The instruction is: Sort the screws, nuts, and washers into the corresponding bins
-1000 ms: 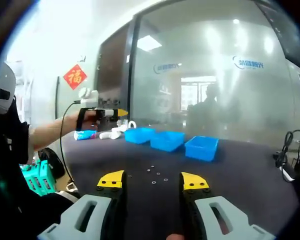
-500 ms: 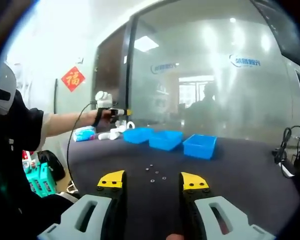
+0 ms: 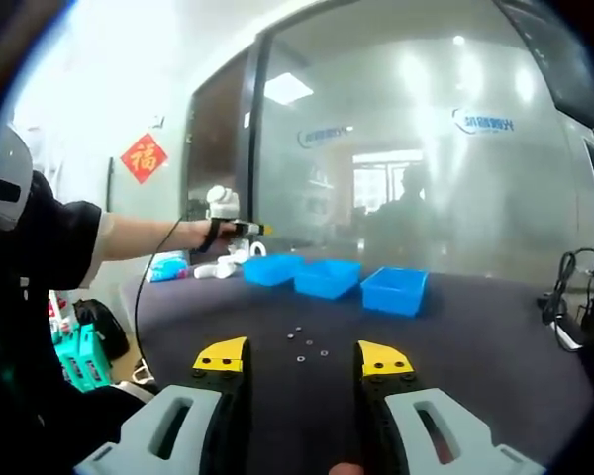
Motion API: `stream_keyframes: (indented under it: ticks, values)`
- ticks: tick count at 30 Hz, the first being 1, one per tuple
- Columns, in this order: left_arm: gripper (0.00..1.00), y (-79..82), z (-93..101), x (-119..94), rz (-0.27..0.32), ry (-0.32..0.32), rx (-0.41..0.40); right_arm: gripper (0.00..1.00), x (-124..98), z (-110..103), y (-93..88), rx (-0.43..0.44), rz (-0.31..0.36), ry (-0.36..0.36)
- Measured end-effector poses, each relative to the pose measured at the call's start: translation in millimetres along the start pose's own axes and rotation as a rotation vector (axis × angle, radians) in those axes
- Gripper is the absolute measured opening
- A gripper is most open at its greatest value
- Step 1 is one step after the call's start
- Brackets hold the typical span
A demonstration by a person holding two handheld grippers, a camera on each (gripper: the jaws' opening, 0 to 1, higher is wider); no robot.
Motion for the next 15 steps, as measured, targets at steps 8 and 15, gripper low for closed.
stream_keyframes:
  ticks: [8, 15]
  values:
    - [0.18, -6.5, 3.0, 3.8, -0.017, -0.008, -0.004, 0.37, -2.3, -2.7, 2.3, 0.002, 0.008, 0.001]
    - [0.27, -11.7, 5.0, -3.5, -0.038, -0.013, -0.01, 0.37, -5.5, -3.9, 3.6, 0.002, 0.012, 0.002]
Point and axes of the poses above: the point that each gripper's makers call its tool centre point, and the gripper's own axes: x roughly forward along the fingers, z roughly to its right, y roughly out of its top, the point moved 1 cm from there along -x, roughly backward along the fingers, and after that the axes turned 14 degrees about -x, right-handed, at the moved point
